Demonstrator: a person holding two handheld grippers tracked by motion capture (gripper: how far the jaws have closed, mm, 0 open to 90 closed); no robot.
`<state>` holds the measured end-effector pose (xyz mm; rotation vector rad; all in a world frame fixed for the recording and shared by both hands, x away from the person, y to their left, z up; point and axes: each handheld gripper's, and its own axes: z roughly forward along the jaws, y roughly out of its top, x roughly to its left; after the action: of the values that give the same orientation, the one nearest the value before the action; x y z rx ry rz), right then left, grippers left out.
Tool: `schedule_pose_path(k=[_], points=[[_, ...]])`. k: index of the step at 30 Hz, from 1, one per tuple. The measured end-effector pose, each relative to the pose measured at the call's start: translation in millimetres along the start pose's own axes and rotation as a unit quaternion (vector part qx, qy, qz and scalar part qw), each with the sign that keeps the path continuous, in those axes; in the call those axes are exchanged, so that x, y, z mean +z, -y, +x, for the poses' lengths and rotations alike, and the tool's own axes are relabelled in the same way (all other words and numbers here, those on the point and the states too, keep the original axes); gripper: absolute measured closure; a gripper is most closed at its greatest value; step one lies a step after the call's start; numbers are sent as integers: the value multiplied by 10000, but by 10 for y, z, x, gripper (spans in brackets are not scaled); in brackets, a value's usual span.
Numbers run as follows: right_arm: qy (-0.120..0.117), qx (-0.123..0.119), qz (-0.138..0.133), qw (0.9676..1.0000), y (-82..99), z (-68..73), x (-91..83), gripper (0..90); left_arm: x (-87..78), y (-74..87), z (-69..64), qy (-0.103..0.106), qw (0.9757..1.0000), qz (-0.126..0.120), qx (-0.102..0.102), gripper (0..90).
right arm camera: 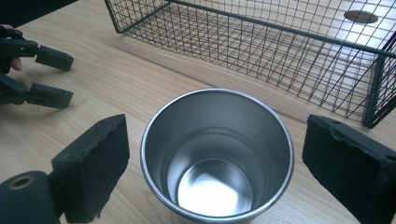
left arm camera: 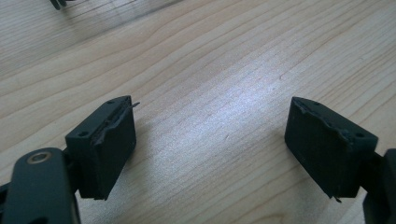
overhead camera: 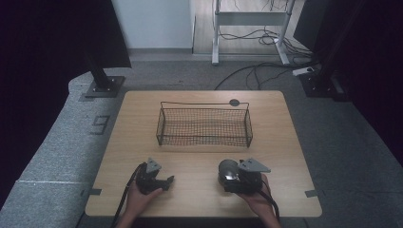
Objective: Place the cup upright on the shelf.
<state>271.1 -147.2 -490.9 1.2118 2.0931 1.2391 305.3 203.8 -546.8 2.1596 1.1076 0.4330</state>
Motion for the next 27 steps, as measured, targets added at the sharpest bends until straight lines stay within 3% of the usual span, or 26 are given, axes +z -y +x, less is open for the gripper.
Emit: schedule_pose_path(k=[19,27], points=[[72,-70,164,9998,89,19,224,49,0,0,0,0,10000,0,1,165],[115,-136,154,9997,115,13,283,130,0,0,0,0,10000,-1,1,165]])
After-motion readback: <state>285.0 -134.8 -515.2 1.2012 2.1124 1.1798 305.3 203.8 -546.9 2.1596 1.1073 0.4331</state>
